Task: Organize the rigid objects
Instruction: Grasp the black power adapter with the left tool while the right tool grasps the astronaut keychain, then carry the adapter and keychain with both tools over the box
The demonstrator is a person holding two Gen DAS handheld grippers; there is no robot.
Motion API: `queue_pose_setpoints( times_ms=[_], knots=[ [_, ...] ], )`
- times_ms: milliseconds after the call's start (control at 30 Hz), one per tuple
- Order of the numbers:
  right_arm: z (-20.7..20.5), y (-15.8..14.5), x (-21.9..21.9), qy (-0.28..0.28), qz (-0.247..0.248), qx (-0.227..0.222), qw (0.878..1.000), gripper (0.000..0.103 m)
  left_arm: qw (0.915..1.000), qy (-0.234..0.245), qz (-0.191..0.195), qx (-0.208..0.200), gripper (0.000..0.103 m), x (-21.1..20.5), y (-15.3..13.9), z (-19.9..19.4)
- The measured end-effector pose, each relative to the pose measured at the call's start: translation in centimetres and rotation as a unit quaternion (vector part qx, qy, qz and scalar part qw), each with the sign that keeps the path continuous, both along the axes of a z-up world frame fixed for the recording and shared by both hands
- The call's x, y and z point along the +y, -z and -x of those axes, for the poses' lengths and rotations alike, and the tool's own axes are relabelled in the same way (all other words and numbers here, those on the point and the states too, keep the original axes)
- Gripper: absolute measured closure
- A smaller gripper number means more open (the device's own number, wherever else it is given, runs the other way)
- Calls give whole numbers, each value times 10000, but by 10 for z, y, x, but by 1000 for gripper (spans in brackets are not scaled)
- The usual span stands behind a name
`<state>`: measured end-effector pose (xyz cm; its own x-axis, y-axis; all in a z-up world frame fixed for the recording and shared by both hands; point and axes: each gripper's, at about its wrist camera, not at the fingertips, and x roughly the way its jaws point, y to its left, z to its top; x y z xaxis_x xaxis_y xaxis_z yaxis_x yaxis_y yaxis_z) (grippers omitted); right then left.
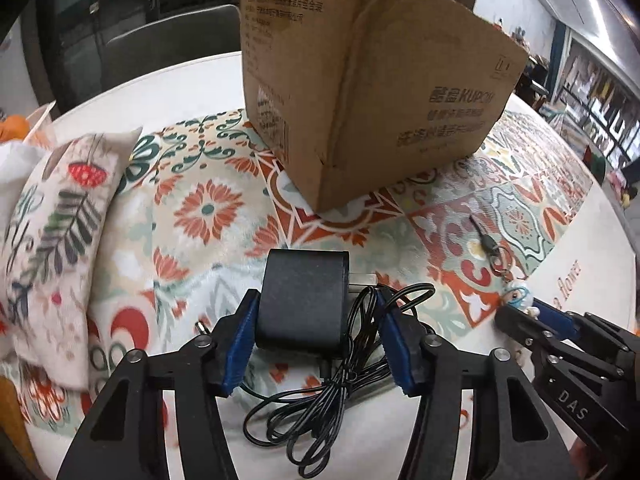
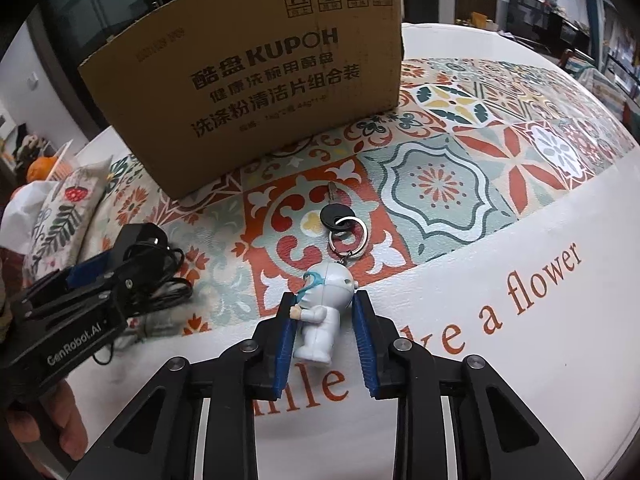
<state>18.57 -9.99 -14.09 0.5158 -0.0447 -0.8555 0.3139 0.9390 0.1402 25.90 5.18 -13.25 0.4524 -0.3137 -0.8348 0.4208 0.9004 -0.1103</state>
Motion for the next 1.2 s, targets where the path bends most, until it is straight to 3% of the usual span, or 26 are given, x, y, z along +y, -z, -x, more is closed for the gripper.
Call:
queue_pose_setpoints(
  times_ms=[133, 500, 1200],
  knots=[
    [4, -5, 1, -235, 25, -64, 9997, 74, 9995, -209, 210, 54, 55, 6, -1, 15],
    [10, -19, -2, -536, 61, -313, 9981, 74, 9964, -696, 492, -31, 56, 12, -7, 40],
    [19, -50, -19, -916, -210, -916, 9913, 74, 9891, -1178, 826, -309, 56, 3, -40, 67]
  ],
)
